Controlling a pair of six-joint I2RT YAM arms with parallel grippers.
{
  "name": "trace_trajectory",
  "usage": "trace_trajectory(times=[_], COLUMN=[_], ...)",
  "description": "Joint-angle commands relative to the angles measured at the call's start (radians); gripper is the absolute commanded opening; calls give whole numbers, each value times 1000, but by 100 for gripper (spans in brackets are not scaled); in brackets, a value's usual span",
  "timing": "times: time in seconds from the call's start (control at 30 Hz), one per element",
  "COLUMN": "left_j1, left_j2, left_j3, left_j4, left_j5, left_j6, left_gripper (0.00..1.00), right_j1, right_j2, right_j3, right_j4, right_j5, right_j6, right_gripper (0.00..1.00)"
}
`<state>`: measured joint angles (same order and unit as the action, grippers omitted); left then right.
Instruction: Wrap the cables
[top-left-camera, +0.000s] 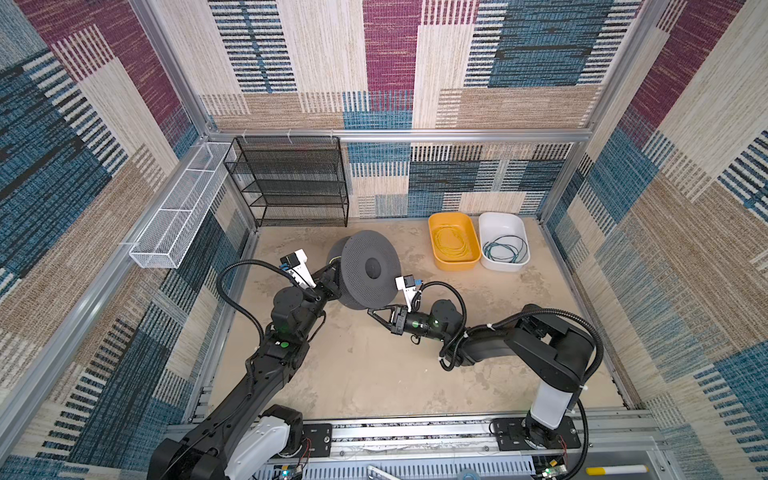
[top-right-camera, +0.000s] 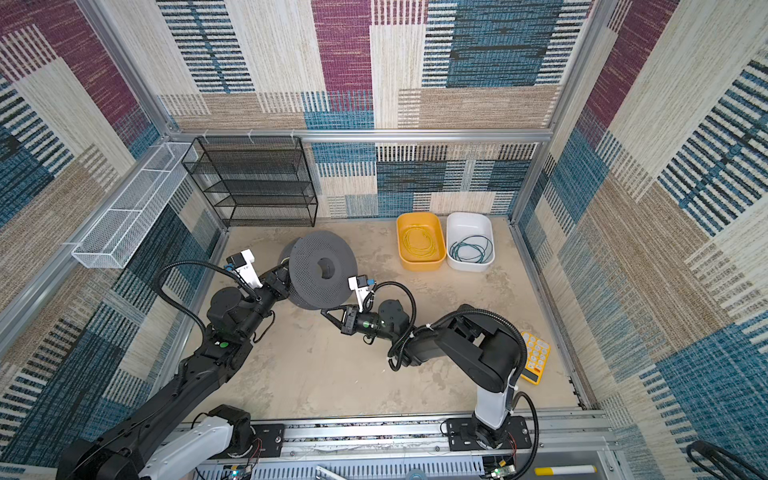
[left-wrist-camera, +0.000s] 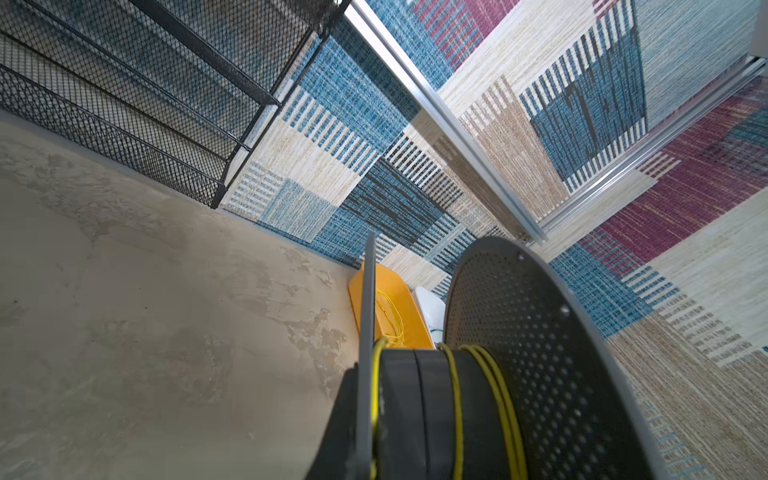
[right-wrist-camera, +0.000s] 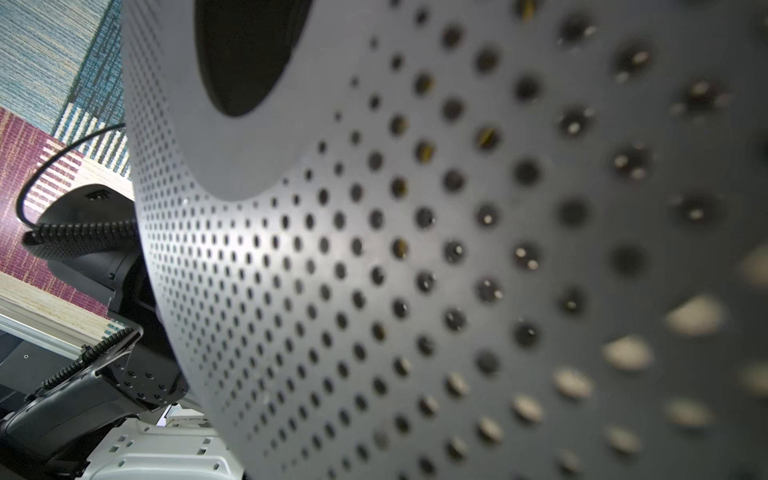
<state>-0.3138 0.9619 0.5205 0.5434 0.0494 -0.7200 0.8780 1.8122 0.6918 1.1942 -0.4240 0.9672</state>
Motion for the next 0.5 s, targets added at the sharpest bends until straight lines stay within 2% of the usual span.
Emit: trace_trajectory(times=[0.0,0.33,0.47], left_j1=[-22,-64,-79], left_j2=[21,38,51], left_j3=[-1,-14,-39], left_j4=[252,291,343], left_j5=[-86,-61,-52], left_j6=[6,46,39], left_gripper=[0,0,0], right_j1=[41,45,49], right_j2=[18,26,46], right_j3=[36,32,31], right_j4=[79,210,303], right_j5=[-210,-225,-224], right_j6=[34,92,151], right_gripper=[0,0,0])
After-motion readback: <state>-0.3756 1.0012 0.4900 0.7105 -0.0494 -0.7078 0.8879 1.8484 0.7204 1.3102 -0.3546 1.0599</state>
